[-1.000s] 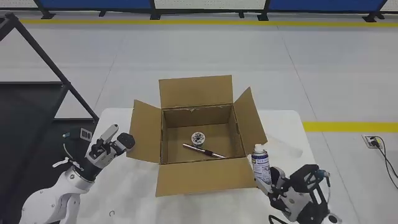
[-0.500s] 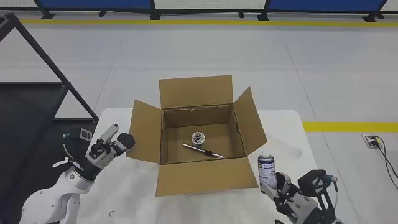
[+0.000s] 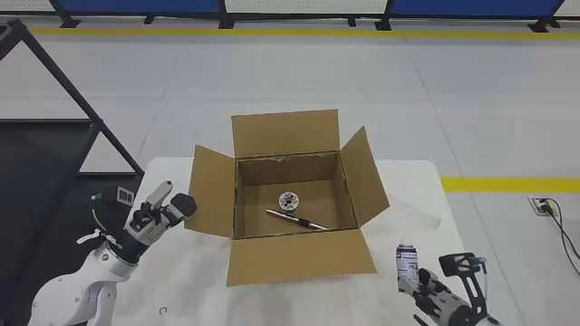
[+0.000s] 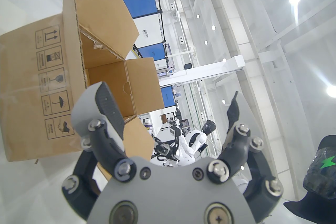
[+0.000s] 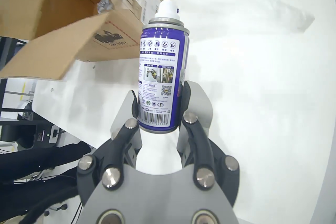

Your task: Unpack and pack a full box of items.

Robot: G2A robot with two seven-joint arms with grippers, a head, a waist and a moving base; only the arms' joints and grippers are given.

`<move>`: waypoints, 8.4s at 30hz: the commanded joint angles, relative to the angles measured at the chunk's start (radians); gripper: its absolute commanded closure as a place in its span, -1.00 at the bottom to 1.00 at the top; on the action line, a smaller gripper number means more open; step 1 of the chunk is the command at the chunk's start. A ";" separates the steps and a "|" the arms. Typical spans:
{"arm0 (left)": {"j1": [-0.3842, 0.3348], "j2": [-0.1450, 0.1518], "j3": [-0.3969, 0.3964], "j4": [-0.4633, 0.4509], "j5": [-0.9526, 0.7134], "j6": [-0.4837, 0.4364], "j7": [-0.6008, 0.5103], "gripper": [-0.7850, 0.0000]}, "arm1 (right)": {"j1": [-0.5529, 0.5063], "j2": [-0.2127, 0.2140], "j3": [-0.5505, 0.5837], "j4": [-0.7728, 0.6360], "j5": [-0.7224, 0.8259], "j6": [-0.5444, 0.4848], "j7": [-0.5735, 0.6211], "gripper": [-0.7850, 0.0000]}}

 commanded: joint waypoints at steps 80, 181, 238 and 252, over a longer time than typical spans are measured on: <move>0.000 0.000 0.000 0.000 0.000 0.000 0.000 -1.00 | 0.197 0.082 -0.225 0.038 -0.264 0.252 0.039 -1.00; 0.191 0.014 -0.143 -0.190 -0.141 0.011 0.067 -1.00 | 1.485 -0.396 -1.141 1.651 0.090 0.538 -0.022 -1.00; 0.191 0.014 -0.143 -0.190 -0.141 0.011 0.067 -1.00 | 1.514 -0.519 -1.091 1.949 0.146 0.541 -0.243 -0.29; 0.191 0.014 -0.143 -0.190 -0.141 0.011 0.067 -1.00 | 1.528 -0.505 -1.069 1.971 0.145 0.584 -0.235 -0.47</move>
